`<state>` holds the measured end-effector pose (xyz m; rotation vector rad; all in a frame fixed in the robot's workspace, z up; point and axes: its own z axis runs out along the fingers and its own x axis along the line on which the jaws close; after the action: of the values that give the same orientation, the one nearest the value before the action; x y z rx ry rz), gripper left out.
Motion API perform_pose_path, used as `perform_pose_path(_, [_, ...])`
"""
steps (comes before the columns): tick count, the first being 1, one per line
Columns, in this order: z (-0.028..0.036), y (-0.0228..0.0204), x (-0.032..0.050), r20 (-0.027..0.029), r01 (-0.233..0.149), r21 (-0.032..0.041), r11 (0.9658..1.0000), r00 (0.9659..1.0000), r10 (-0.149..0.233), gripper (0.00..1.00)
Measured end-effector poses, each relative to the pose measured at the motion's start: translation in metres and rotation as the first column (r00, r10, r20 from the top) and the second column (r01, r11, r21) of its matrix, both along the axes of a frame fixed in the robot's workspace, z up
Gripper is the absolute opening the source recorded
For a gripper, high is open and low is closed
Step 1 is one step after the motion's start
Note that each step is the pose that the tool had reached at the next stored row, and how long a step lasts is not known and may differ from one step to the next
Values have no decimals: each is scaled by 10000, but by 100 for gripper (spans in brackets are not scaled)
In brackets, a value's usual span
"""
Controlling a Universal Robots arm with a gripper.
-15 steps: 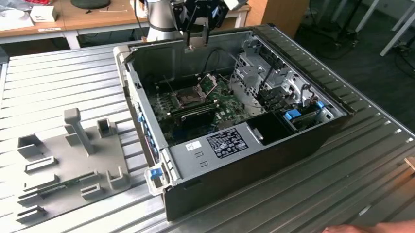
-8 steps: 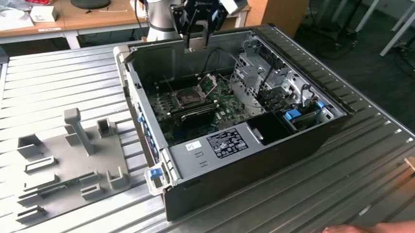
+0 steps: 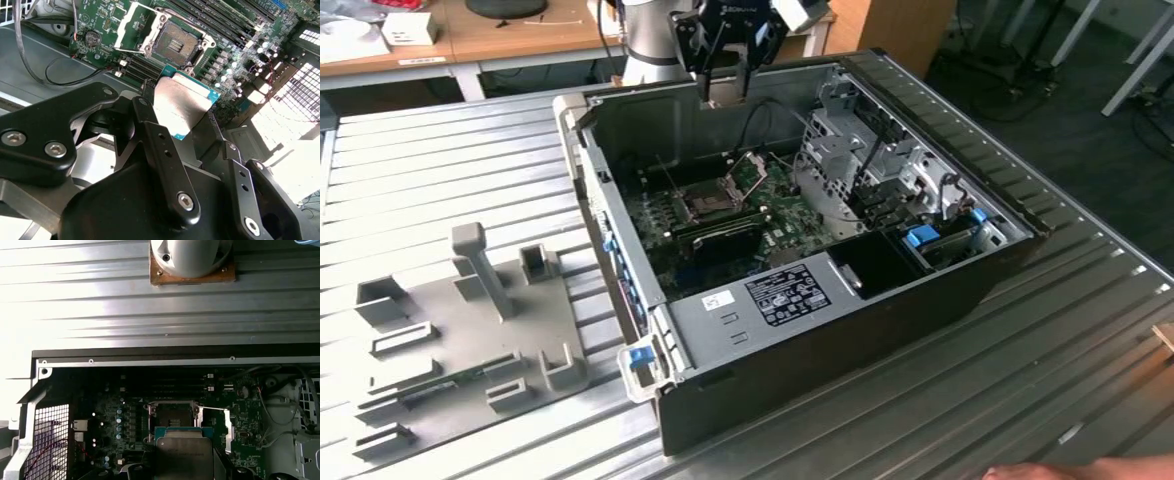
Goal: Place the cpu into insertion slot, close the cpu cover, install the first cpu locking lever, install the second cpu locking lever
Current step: 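Place the cpu into insertion slot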
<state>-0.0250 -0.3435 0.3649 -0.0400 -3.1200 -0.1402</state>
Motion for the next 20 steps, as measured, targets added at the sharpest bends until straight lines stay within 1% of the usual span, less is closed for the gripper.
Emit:
perform_pose_path(10, [-47, 0, 0, 0, 1, 18, 10000, 10000, -1, 54])
perform_pose_path(17, [-50, 0, 0, 0, 0, 28, 10000, 10000, 0, 54])
perform_pose_path(20, [-62, 0, 0, 1, 0, 29, 10000, 10000, 0, 54])
